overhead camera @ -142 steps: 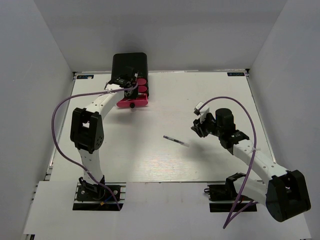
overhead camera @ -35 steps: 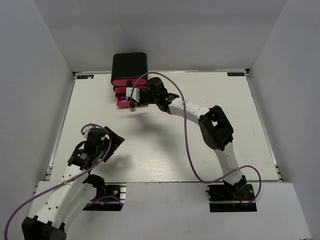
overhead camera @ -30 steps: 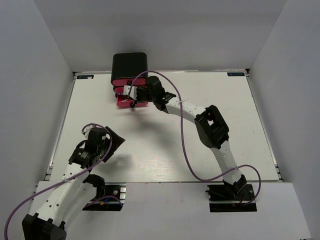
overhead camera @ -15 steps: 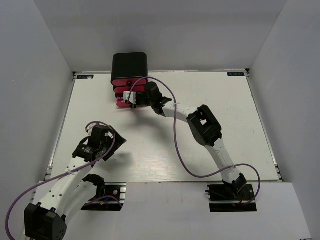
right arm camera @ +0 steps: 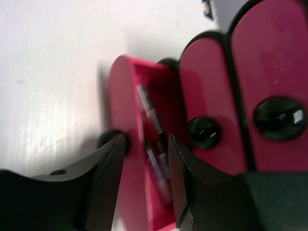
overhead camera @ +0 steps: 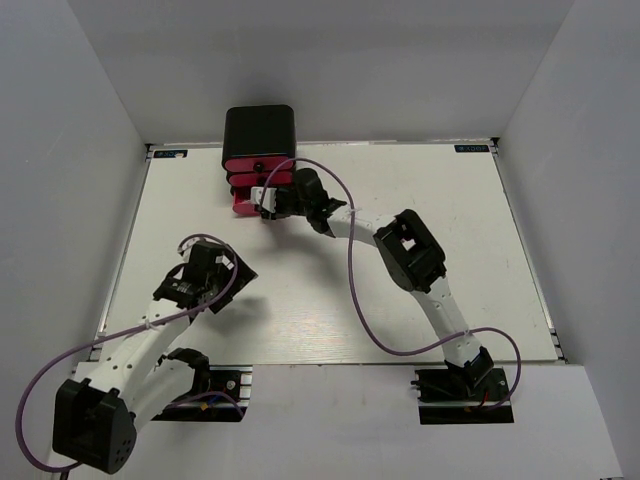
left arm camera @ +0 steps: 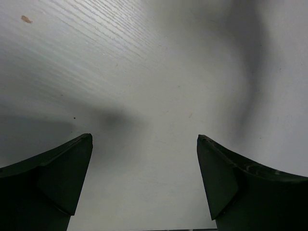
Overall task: Sort the stationery into containers
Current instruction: Place the pen in the storage box, then close the drawer in the storage box.
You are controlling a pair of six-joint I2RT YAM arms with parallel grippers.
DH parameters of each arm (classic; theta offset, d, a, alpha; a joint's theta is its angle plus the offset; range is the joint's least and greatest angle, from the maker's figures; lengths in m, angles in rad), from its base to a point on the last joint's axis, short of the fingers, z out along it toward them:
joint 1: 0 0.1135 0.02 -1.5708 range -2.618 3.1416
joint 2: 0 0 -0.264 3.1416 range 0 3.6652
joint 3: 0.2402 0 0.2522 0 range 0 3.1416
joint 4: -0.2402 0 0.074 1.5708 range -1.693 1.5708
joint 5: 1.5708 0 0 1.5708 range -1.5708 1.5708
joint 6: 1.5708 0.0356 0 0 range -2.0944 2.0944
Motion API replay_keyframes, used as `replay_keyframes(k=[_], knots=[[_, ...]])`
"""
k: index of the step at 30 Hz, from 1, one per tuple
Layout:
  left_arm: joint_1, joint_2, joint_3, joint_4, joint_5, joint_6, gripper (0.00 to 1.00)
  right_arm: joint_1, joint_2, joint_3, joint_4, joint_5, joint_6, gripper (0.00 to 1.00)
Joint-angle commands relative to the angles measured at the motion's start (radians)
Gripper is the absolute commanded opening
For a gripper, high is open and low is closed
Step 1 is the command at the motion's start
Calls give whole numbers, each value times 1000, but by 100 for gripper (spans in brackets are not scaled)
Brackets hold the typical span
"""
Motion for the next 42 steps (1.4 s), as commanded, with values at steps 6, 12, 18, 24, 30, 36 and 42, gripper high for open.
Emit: replay_keyframes(k=[6,12,18,24,30,36,42], knots=[[14,161,37,269,57,7,70,-43,-297,-190,9,37,181,0],[34,442,156,408,83,-85,0,-120,-541,-439,-134,29,304,0],[85,669,233,547,96,-209,0,-194,-703,-604,-304,43,359,9],[140,818,287,705,96,-306,0,-267,-855,-761,-364,12,374,8],[172,954,420,704,140,-346,0,-310,-944,-864,-329,0,382,6],[172,1031,561,606,131,-355,0,-344,-957,-876,-313,-21,417,6],[181,1062,617,596,112,-377,0,-362,-961,-885,-315,-34,419,6]])
